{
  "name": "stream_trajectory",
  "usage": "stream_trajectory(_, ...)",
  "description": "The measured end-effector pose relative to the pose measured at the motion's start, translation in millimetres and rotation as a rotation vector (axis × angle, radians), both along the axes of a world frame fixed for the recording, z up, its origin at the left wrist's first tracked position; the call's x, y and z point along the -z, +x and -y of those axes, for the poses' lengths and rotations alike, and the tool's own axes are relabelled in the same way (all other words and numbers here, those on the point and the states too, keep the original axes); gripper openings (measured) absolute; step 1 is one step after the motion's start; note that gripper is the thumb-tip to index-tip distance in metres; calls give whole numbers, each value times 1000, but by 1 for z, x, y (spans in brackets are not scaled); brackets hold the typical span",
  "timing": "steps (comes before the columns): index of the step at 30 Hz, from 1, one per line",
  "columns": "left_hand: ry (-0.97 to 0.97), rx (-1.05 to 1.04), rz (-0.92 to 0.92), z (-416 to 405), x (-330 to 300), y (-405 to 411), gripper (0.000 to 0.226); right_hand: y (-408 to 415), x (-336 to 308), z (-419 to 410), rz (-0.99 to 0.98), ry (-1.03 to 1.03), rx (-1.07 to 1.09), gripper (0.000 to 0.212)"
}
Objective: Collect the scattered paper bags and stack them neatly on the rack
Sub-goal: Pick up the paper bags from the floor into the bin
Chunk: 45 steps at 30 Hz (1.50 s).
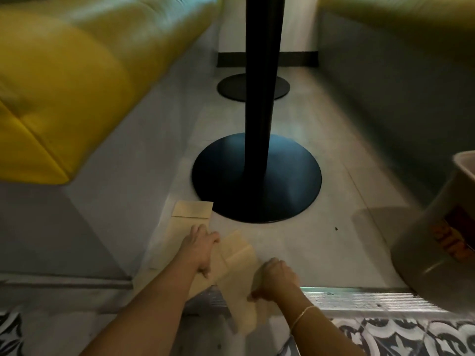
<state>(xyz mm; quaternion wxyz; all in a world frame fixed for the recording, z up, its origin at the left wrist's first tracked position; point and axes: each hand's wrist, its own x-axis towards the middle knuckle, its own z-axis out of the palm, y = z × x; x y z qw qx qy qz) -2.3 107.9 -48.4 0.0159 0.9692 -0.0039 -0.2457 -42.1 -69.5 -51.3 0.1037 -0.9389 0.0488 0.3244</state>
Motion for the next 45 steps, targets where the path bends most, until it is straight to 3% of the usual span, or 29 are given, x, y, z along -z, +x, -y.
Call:
stream_trajectory(4, 46, 150, -22, 5, -6, 7, 68, 5, 5, -3, -74, 4, 57, 79)
stream_trajectory(8, 126, 274, 22, 13, -8, 9, 55, 11, 10, 3, -57, 102, 212, 47)
stream_trajectory(10, 145, 329, 28, 17, -5, 9, 49, 13, 6, 11, -39, 137, 247, 43)
stream_trajectory(15, -26, 284, 92, 30, -13, 16, 30, 38, -40, 55, 137, 137, 270, 32)
stream_trajectory(20, -483, 61, 160, 62, -60, 32, 19, 60, -137, 115, 560, 387, 531, 14)
stream_trajectory(23, -820, -60, 242, 89, -102, 37, 10, 53, -204, 151, 770, 469, 623, 33)
stream_trajectory(26, -1230, -246, 297, 116, -136, 42, 7, 31, -270, 193, 1085, 383, 659, 34)
stream_trajectory(29, -1546, -474, 360, 143, -158, 49, 8, 10, -319, 236, 1249, 92, 683, 36)
stream_trajectory(33, -1777, -633, 381, 181, -182, 46, 8, -5, -346, 284, 1198, -136, 724, 27)
stream_trajectory(36, -1794, -672, 384, 206, -192, 40, 28, -6, -332, 304, 986, -213, 736, 22)
stream_trajectory(40, -1802, -645, 335, 227, -203, 32, 27, -6, -301, 299, 781, -134, 686, 47)
stream_trajectory(42, -1804, -598, 298, 234, -208, 28, 15, -8, -295, 288, 782, 126, 577, 72)
stream_trajectory(44, -1810, -559, 261, 237, -211, 24, 3, -9, -297, 270, 738, 513, 533, 82)
stream_trajectory(45, -1812, -550, 250, 237, -210, 23, 4, -8, -296, 262, 716, 602, 505, 82)
